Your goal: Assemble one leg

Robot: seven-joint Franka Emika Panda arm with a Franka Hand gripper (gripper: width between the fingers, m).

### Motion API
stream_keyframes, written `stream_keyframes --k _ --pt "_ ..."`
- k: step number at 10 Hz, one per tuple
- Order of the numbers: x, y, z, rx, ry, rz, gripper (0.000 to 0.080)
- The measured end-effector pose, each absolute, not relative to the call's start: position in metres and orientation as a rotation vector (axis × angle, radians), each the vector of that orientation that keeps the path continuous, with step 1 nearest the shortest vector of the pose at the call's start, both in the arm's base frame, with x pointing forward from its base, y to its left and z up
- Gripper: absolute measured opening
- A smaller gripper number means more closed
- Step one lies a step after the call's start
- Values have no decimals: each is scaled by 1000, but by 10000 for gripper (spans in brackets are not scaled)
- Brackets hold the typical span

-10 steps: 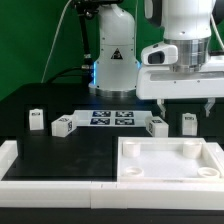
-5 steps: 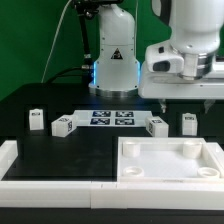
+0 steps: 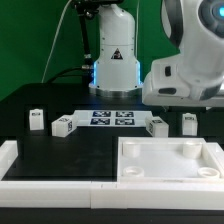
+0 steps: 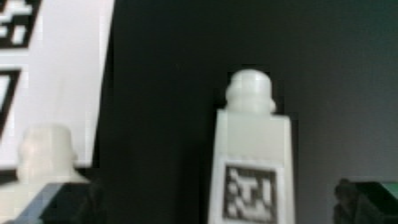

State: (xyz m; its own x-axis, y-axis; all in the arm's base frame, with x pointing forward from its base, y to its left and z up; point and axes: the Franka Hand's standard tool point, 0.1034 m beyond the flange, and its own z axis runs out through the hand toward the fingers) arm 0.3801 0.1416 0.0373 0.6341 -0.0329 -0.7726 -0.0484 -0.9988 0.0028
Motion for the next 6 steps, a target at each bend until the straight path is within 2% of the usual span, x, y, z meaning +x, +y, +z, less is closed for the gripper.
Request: stream_keyframes --k 6 --pt "373 160 13 -2843 65 1342 649"
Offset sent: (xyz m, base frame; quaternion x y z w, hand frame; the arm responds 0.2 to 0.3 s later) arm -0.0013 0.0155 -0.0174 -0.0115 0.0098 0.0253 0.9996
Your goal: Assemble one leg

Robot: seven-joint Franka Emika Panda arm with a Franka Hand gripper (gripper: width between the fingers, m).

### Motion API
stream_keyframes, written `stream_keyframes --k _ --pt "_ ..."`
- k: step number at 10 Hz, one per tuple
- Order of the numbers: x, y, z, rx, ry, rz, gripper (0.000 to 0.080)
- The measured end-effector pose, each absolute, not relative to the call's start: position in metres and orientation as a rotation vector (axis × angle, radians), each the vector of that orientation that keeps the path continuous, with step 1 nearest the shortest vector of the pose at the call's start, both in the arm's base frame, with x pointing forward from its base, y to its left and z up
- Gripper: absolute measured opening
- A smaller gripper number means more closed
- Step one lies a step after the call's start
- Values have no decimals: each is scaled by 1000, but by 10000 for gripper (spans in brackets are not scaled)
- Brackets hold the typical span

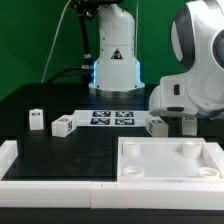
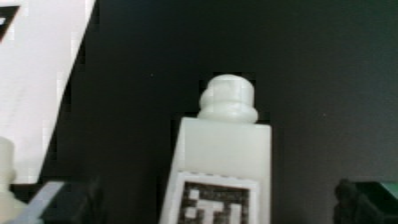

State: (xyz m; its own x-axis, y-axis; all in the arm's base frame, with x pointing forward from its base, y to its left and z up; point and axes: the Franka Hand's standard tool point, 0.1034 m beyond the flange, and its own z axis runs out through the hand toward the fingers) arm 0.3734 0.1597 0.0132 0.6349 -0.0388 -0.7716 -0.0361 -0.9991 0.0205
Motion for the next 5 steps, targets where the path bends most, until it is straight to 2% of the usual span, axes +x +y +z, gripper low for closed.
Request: stream_keyframes --k 3,5 --pt "370 158 8 2837 -70 -1336 649" --pt "370 157 8 2838 -69 -1336 388"
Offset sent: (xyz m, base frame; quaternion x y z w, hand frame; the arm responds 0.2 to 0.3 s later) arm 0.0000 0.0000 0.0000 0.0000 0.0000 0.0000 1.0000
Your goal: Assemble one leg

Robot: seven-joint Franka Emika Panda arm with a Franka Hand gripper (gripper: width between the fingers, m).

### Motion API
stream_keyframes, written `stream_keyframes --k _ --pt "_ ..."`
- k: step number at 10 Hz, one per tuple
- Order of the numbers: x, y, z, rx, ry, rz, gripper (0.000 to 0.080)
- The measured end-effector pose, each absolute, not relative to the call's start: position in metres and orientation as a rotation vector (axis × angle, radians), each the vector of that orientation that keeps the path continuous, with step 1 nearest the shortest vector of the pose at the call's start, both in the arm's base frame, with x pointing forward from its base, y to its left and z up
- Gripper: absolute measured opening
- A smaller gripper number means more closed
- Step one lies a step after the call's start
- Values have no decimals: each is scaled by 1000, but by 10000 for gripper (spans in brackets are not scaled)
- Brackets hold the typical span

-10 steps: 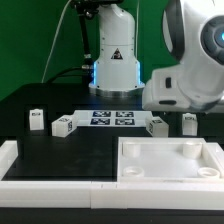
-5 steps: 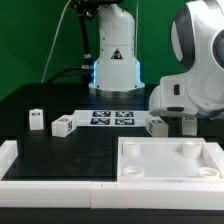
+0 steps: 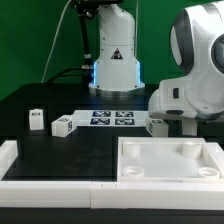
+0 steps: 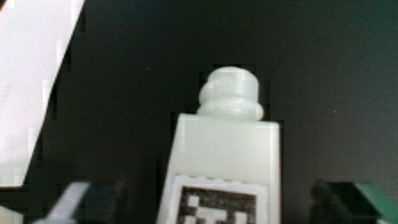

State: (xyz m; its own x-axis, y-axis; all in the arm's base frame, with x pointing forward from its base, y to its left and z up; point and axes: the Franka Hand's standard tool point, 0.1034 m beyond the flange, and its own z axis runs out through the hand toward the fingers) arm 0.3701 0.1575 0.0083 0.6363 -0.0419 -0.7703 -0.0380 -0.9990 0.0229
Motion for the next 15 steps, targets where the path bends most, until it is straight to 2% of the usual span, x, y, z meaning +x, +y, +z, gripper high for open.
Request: stream_keyframes --k 1,2,7,8,10,12,14,15 --pt "370 157 8 2837 -69 -1337 388" --pt "370 157 8 2837 -69 -1336 287" --pt "371 157 9 2839 -66 -1336 287" --pt "376 153 24 2837 -26 -1360 287" --pt "391 150 64 2871 -24 -1290 288" --pt "402 150 92 2899 -16 -1232 288" --pt "400 150 86 2915 -20 -1197 288" --pt "410 154 84 2997 -25 -1021 288"
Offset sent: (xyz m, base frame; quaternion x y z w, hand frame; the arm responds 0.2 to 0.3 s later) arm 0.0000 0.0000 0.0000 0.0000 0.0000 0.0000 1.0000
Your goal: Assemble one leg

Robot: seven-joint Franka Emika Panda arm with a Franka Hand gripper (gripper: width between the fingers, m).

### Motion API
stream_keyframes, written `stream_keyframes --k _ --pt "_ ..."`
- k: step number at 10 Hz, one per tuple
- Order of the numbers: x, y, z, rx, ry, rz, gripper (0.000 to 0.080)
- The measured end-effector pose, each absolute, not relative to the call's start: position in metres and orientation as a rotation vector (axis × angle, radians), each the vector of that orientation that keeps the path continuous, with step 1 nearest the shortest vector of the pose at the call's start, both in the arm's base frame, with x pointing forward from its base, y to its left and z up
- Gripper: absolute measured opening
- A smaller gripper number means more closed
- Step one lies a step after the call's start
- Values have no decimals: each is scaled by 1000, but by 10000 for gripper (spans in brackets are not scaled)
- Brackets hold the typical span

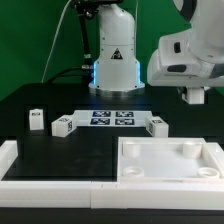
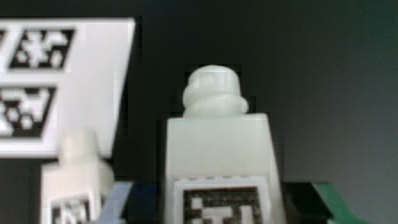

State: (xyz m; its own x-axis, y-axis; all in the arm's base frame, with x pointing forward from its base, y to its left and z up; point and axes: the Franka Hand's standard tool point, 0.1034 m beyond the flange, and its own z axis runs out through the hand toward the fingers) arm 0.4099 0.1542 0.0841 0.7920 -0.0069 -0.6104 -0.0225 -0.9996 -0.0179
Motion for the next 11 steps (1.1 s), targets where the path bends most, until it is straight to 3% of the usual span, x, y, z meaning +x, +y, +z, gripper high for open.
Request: stream_keyframes --k 2,4,6,8,11 --pt "411 153 84 -3014 21 743 288" --pt "438 137 77 -3055 -30 406 288" --pt "447 131 91 -3078 -58 144 288" --pt "476 140 115 -3061 -135 -204 288" --pt "468 148 111 -2956 -133 -577 288"
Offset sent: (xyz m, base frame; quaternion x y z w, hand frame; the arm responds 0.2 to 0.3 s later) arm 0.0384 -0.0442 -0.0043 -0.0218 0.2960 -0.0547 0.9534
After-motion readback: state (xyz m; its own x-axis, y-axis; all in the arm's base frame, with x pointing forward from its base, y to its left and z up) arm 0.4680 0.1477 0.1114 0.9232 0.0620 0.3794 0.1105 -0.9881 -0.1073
